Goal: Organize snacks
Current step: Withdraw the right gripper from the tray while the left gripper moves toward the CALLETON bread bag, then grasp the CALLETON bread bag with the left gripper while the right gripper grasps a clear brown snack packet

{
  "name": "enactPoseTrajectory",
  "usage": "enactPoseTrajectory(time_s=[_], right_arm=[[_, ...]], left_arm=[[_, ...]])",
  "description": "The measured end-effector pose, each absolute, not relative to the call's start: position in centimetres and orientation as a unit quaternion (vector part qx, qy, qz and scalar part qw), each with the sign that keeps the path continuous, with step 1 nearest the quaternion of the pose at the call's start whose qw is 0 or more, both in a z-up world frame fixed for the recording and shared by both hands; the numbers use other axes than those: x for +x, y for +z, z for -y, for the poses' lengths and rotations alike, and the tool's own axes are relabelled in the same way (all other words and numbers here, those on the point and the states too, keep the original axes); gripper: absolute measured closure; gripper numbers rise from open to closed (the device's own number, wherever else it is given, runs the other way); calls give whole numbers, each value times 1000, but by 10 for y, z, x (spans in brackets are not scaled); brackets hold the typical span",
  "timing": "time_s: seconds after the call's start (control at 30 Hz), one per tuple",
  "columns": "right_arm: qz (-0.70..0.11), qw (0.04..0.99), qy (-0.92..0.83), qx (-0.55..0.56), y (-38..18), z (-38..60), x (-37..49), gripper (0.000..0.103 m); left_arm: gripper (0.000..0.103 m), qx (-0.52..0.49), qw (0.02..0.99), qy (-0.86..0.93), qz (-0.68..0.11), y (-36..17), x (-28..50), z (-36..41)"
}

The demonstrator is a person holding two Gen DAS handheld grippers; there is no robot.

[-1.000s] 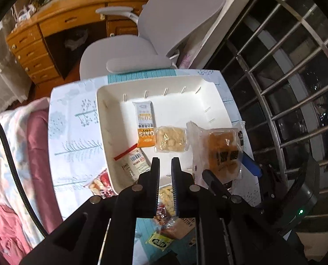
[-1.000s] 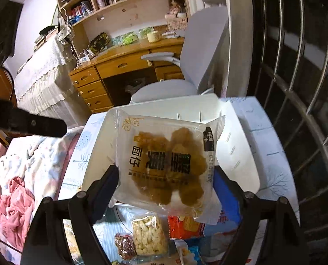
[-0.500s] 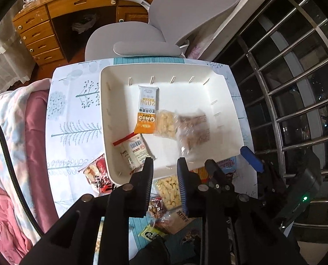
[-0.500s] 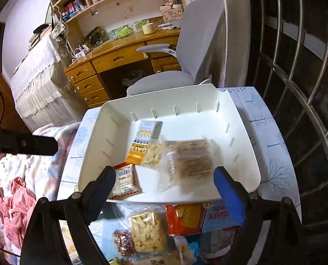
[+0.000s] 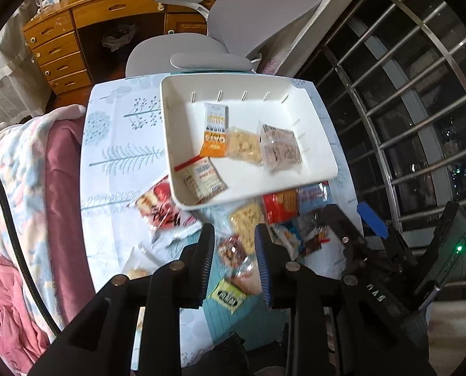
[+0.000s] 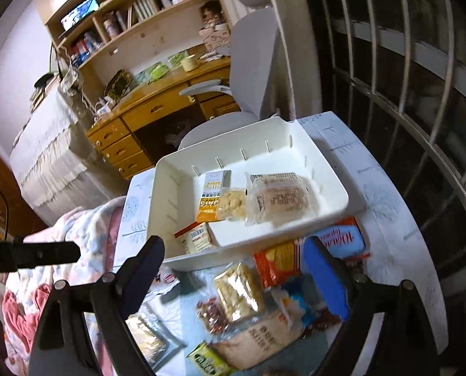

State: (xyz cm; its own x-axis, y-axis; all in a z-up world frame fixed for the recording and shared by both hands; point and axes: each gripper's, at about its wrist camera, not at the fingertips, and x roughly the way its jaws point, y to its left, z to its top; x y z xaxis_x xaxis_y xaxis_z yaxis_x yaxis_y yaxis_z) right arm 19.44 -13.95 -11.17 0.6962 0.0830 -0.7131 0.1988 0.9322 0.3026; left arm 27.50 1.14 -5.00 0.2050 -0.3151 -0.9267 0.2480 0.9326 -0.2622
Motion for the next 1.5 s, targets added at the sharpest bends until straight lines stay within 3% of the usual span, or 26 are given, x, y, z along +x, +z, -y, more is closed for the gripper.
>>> enactPoseTrajectory(time_s=[0.27,0.67,0.93,1.1,1.2,1.5], right_arm=[[-380,898,-53,217,-111,122,144,12],[-413,865,-70,277,-133,108,88,12],[-453,824,-104,326,-163,122,73,12],[-479,791,-116,363,-187,135,68,12],[-500,761,-123,395,-205,146,66,12],[-568,650,-165,477,-258,174,64,15]], left_arm=[[69,-22,778,-188,-599,-47,223,-47],[47,-26,768,-158,-620,-74,173,-97],[23,-40,761,-122,-636,-103,157,-117],[21,-56,742,-103,-660,-131,157,-121],[13,-73,731,-89,-673,-149,157,-123],[13,-173,683,-1,-710,-204,169,-150]])
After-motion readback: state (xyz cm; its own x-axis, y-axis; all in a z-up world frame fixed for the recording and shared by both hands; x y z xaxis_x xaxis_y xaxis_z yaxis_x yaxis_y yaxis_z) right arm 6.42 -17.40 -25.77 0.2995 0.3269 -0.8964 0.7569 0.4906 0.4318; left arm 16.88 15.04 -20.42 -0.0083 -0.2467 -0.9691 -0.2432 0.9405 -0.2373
